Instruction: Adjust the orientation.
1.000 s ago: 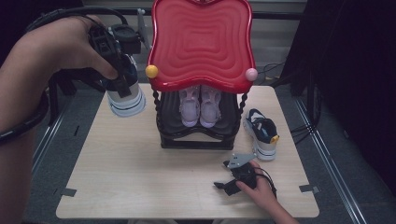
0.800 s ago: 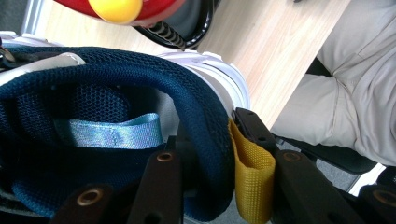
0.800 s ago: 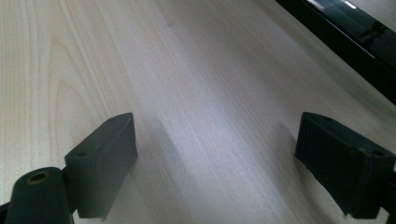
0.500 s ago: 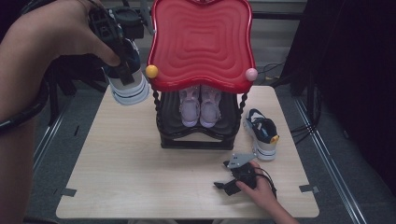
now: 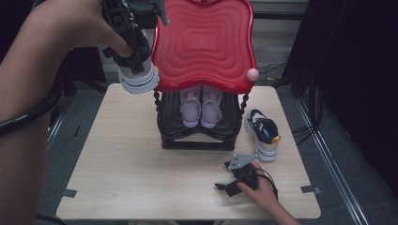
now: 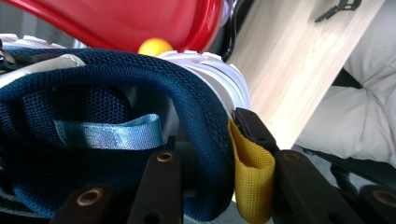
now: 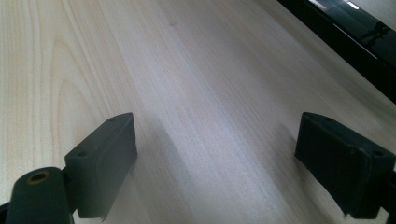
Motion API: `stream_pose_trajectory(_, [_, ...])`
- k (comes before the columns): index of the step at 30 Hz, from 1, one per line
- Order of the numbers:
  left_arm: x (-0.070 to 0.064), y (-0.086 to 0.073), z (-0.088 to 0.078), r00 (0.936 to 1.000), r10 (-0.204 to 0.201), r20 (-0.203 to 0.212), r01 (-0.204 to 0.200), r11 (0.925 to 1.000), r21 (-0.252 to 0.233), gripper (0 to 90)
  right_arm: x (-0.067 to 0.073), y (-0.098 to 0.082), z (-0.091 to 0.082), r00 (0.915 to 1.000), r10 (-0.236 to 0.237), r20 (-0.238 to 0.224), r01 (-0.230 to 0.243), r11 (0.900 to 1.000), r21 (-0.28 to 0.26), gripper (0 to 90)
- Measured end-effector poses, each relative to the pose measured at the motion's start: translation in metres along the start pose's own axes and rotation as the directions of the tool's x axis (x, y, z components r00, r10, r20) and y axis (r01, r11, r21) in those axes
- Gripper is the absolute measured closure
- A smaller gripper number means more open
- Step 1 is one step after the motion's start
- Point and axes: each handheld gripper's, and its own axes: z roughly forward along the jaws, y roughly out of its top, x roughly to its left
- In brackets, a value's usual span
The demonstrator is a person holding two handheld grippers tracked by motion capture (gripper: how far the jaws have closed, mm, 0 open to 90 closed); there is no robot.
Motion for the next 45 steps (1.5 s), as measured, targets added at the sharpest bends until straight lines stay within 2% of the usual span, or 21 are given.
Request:
stream_pose_trajectory(2, [-0.002,0.003,-0.002,0.9999,-0.004,-0.009,0.004,0.9999,-0.014,72.4,0.0,0.0,0.0,1.0,0.0,0.0,0.0,1.0,0.0,11.8])
stream_pose_trajectory(6, [-0.004,0.011,-0.006,0.9992,0.021,-0.034,-0.022,0.9997,-0.008,72.5,0.0,0.0,0.0,1.0,0.0,0.0,0.0,1.0,0.0,11.8])
stream_pose_trajectory(10, [-0.006,0.02,-0.005,0.9975,0.041,-0.058,-0.043,0.9985,-0.034,72.4,0.0,0.0,0.0,1.0,0.001,0.0,-0.001,1.0,0.0,11.7])
stream_pose_trajectory(17, [-0.011,0.039,-0.003,0.9912,0.099,-0.088,-0.104,0.9932,-0.052,72.5,0.0,0.0,0.0,1.0,0.0,0.0,0.0,1.0,0.0,11.8])
stream_pose_trajectory(22, [-0.011,0.052,0.004,0.9829,0.143,-0.116,-0.148,0.9881,-0.04,72.6,0.0,0.0,0.0,1.0,0.0,0.0,0.0,1.0,0.0,11.7])
stream_pose_trajectory(27, [-0.011,0.062,0.011,0.9802,0.167,-0.106,-0.172,0.9843,-0.039,72.5,0.0,0.0,0.0,1.0,0.001,0.0,-0.001,1.0,0.0,11.7])
stream_pose_trajectory(42, [-0.013,0.086,0.024,0.9642,0.236,-0.122,-0.242,0.9692,-0.044,72.4,0.0,0.0,0.0,1.0,0.001,0.0,-0.001,1.0,-0.001,11.8])
stream_pose_trajectory(44, [-0.013,0.088,0.026,0.9645,0.237,-0.116,-0.244,0.9688,-0.045,72.4,0.0,0.0,0.0,1.0,0.001,0.0,-0.001,1.0,-0.001,11.7])
stream_pose_trajectory(45, [-0.014,0.088,0.027,0.968,0.224,-0.113,-0.231,0.9718,-0.048,72.3,0.0,0.0,0.0,1.0,0.001,0.0,-0.001,1.0,-0.001,11.8])
